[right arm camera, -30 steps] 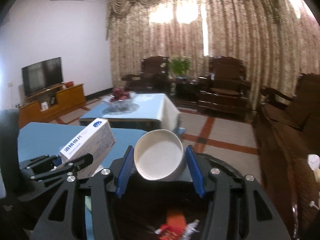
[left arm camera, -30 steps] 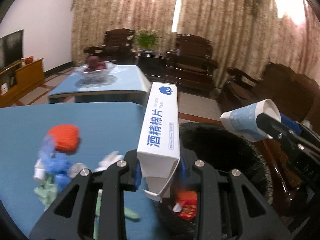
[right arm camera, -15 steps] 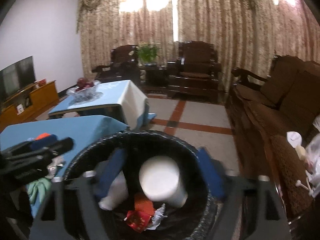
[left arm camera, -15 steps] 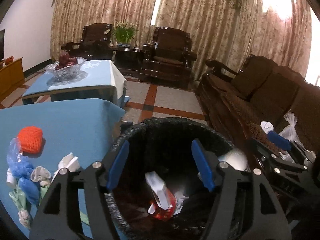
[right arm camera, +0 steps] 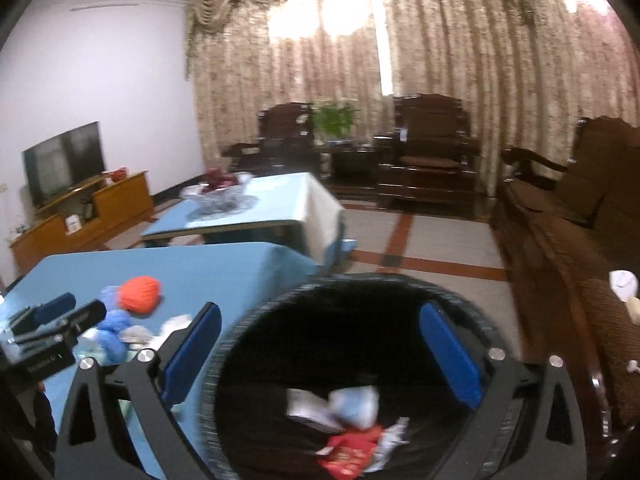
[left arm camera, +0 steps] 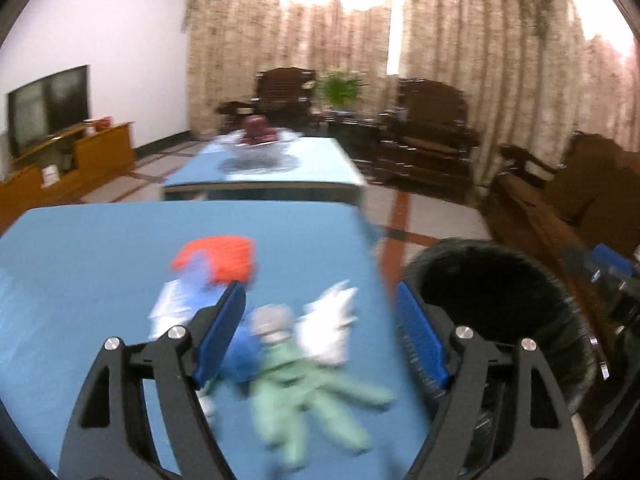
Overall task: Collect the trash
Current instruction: 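Drop the tissue box and paper cup into the bin with both grippers, then grasp the white tissue with the left gripper while the right gripper grasps the blue bag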
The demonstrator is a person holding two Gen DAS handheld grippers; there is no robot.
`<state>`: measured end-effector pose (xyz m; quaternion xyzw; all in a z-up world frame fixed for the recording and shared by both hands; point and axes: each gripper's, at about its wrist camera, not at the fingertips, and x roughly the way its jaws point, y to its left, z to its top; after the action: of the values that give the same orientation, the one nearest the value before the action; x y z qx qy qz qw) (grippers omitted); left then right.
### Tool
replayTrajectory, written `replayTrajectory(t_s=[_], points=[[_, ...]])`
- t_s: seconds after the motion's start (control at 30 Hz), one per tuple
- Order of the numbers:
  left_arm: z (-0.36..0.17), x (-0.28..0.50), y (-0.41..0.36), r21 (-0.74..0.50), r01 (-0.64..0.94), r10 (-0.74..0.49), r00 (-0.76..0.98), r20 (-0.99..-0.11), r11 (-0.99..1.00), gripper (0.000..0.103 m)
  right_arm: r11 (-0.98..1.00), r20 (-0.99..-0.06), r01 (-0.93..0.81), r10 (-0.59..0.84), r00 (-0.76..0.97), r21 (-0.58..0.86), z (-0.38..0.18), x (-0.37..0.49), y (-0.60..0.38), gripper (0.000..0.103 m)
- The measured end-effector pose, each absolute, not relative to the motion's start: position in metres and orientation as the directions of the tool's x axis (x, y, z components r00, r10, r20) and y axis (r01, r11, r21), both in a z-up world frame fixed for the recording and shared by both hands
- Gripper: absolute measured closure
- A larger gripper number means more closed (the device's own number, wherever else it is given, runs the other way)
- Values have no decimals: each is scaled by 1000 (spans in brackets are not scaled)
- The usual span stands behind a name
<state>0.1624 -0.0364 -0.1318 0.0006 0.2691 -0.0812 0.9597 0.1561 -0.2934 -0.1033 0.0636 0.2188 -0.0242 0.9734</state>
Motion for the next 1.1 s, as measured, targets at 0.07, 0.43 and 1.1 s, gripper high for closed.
replayTrajectory(t_s=[0.07,0.43,1.1], points=[[-137,158,-14,-28,111,-109,842,-528,993,28,992,-422,28,26,906,122,-105,157,-270,5],[-181,136,56,-27,-16,-4,784,-620,999,30,977,-436,-172,210,875,126,-131,156,-165,8],[-223,185,57,-80,-55,-22,674,-738,995,39,976,-508,-194,220,833,103,-152,175,-153,15]])
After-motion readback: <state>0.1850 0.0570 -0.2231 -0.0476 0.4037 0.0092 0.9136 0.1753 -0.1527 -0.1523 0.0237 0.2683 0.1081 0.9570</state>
